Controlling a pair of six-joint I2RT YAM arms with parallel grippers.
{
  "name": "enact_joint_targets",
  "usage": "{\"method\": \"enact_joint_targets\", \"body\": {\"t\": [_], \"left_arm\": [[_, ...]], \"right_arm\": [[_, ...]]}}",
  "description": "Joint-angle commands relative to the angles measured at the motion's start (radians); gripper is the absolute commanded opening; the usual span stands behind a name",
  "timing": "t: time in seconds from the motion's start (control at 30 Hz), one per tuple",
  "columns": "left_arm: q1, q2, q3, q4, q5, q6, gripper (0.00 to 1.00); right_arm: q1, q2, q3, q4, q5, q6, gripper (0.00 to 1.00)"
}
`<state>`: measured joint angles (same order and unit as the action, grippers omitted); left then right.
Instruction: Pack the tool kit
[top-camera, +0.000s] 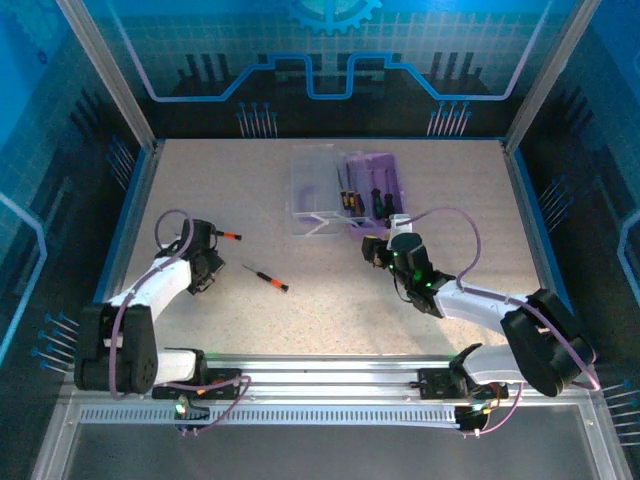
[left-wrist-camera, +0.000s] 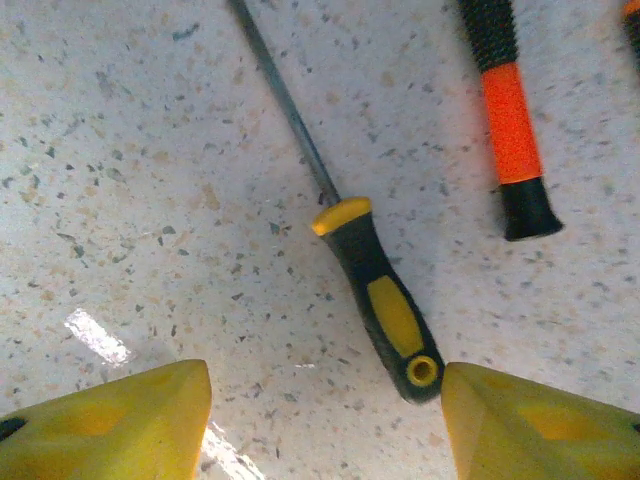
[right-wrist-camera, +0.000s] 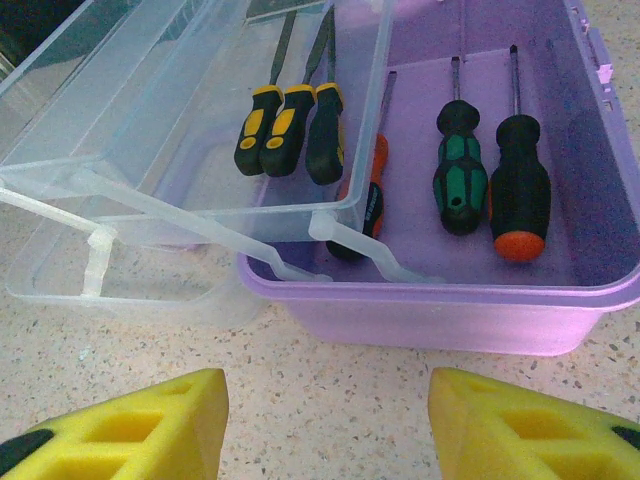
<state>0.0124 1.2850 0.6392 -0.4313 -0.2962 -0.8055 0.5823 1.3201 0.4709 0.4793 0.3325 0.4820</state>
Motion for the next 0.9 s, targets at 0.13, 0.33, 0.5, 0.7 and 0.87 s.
{"method": "enact_joint_targets", "body": {"t": [0.13,0.33,0.5,0.7,0.87], "left_arm": [[0.009,0.014,0.042,-0.026,0.043,-0.016,0.64],[0.009,0.145,0.088,-0.025,0.059,-0.067,0.64],[0.009,0.166,0.051,0.007,0.049,-0.109,0.60],[0.009,0.148,0.017,0.022,0.048,-0.095,0.51],[0.009,0.118,0.001,-0.028,0.029,-0.093,0.49]], "right_arm": [[0.001,-0.012,0.008,-0.003,-0.006,0.011,0.56],[0.000,-0.024,0.005,-0.011,0.002,0.003,0.56],[0.000,-0.045,0.002,-0.018,0.009,-0.001,0.56],[0.000,-0.061,-0.003,-0.023,0.008,0.001,0.56],[0.001,-0.071,-0.003,-0.030,0.004,0.004,0.56]]}}
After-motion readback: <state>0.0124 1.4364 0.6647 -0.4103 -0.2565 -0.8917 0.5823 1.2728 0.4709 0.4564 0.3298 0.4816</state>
